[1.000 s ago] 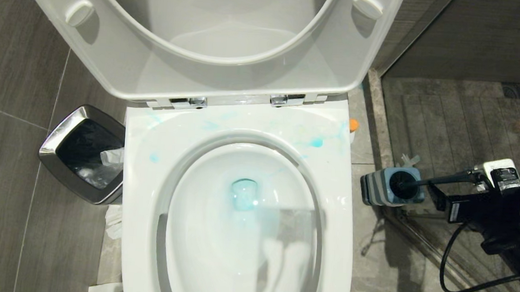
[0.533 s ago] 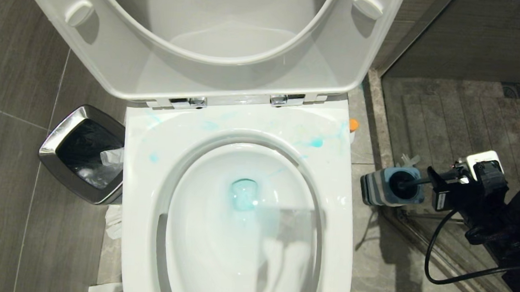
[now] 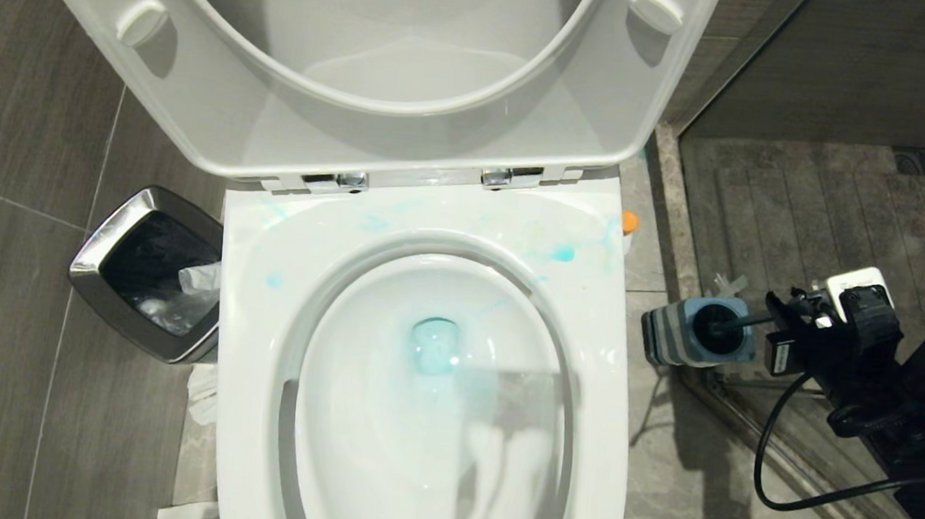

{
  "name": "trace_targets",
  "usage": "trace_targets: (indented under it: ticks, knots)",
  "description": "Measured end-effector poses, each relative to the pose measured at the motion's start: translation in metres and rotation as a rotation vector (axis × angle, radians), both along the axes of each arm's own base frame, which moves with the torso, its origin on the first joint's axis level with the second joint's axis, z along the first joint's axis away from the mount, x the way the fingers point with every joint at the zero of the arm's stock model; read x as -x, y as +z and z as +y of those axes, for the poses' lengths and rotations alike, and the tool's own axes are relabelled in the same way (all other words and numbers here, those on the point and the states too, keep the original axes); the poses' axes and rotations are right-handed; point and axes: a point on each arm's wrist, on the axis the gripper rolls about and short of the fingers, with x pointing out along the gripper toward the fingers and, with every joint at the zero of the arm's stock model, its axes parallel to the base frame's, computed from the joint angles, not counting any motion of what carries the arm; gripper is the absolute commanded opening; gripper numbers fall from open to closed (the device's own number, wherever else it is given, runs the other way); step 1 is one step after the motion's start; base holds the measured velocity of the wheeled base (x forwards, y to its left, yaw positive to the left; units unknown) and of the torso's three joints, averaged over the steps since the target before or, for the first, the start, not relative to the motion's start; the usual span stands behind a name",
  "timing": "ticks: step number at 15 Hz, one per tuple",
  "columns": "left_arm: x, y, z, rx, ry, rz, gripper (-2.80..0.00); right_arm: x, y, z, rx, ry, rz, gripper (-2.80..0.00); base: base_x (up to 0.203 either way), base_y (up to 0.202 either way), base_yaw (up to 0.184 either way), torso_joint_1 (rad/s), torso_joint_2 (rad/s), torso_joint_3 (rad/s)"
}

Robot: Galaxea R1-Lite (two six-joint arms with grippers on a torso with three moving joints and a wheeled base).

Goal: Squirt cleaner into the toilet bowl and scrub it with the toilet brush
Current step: Scrub the toilet bowl

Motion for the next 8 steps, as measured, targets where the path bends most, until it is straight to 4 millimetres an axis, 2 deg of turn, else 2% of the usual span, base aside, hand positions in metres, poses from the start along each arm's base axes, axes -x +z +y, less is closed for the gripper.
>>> trace_targets:
  ticks: [3, 8]
  knots:
    - [0.0, 0.0, 0.0, 0.0, 0.0, 0.0, -2.8, 0.009, 0.005, 0.0, -0.012, 0.001, -0.013, -2.8, 0.0, 0.0, 0.0, 0.0, 0.0, 0.0]
    - [0.0, 0.0, 0.0, 0.001, 0.001, 0.0, -2.8, 0.036, 0.024, -0.001, -0.021, 0.006, -0.057, -2.8, 0.0, 0.0, 0.0, 0.0, 0.0, 0.0]
